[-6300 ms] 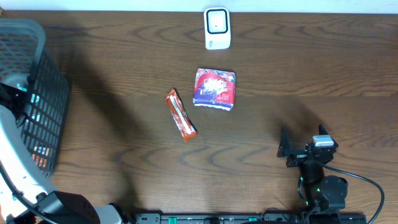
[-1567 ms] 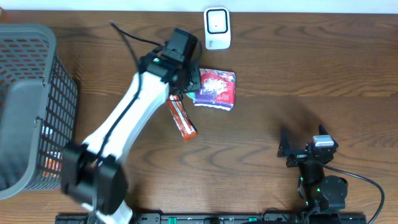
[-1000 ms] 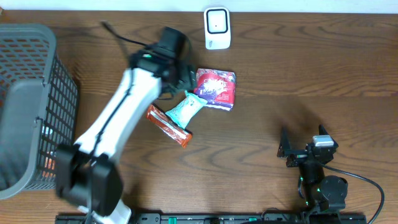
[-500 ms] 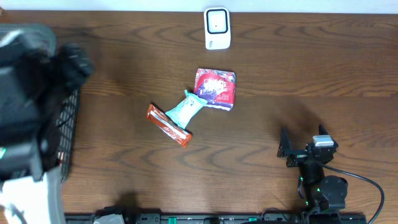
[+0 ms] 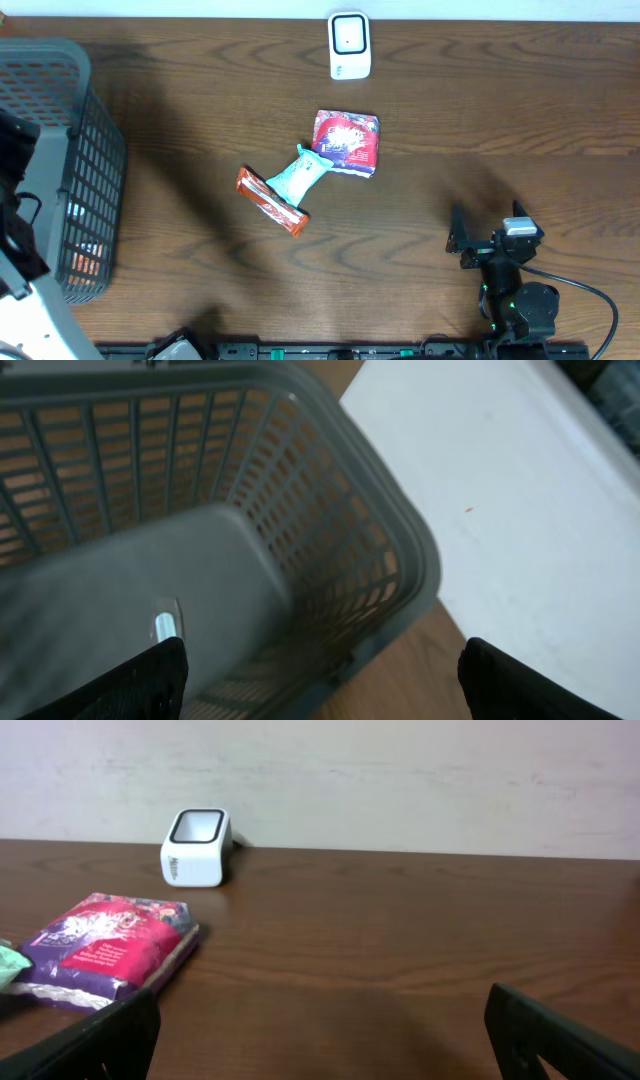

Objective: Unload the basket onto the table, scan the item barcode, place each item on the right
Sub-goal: 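Move the left gripper down into the basket over the orange box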

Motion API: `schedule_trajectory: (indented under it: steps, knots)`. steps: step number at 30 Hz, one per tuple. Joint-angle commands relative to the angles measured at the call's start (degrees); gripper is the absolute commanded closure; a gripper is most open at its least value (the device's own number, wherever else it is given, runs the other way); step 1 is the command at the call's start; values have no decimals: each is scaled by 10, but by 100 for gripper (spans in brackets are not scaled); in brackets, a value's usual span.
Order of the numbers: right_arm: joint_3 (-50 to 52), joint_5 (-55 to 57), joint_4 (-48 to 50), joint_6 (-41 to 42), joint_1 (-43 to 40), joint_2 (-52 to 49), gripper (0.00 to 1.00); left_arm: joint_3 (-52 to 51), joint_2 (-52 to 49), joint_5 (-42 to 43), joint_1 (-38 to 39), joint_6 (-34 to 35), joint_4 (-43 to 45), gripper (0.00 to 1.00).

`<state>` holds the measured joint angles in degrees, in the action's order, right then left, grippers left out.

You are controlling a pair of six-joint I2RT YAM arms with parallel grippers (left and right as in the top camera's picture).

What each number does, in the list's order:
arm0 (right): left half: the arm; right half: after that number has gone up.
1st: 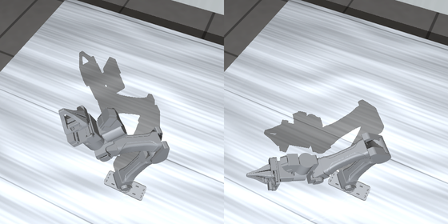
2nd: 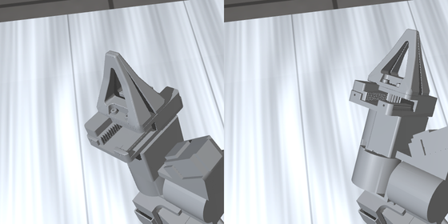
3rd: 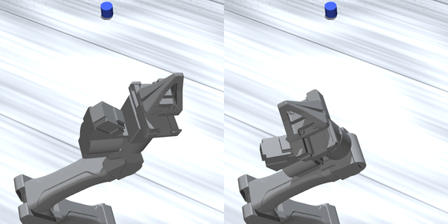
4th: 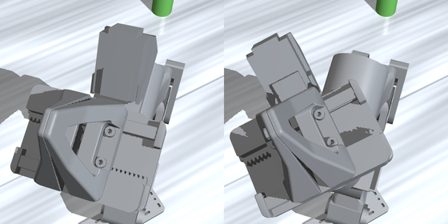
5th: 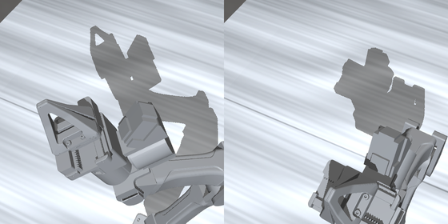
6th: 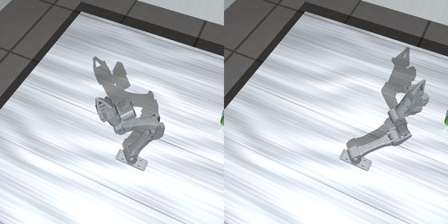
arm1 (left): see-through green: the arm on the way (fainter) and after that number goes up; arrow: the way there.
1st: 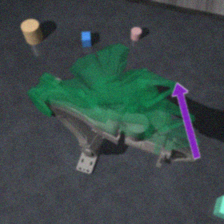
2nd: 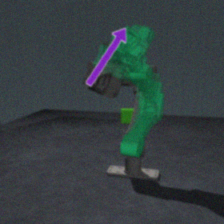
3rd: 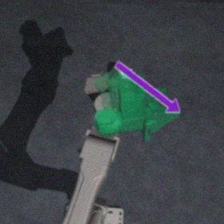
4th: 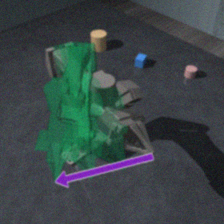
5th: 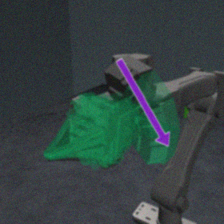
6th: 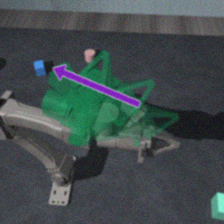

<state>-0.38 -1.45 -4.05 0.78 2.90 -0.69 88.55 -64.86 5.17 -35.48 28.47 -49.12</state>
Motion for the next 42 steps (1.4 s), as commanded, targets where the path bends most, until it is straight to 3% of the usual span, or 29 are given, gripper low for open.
schedule_trajectory:
  steps: [1, 7, 11, 22, 42]
  knots:
    - [1, 3, -3, -6, -2, 3, 1, 6, -26, -3, -3, -2, -9, 14]
    - [1, 3, -3, -6, -2, 3, 1, 6, -70, -64, -4, 1, -21, 15]
    - [1, 3, -3, -6, -2, 3, 1, 6, -97, -119, -19, 57, -43, 15]
    - [1, 3, -3, -6, -2, 3, 1, 6, -184, -118, -103, 113, -93, 14]
    - [1, 3, -3, -6, -2, 3, 1, 5, -404, -116, -105, 95, -212, 14]
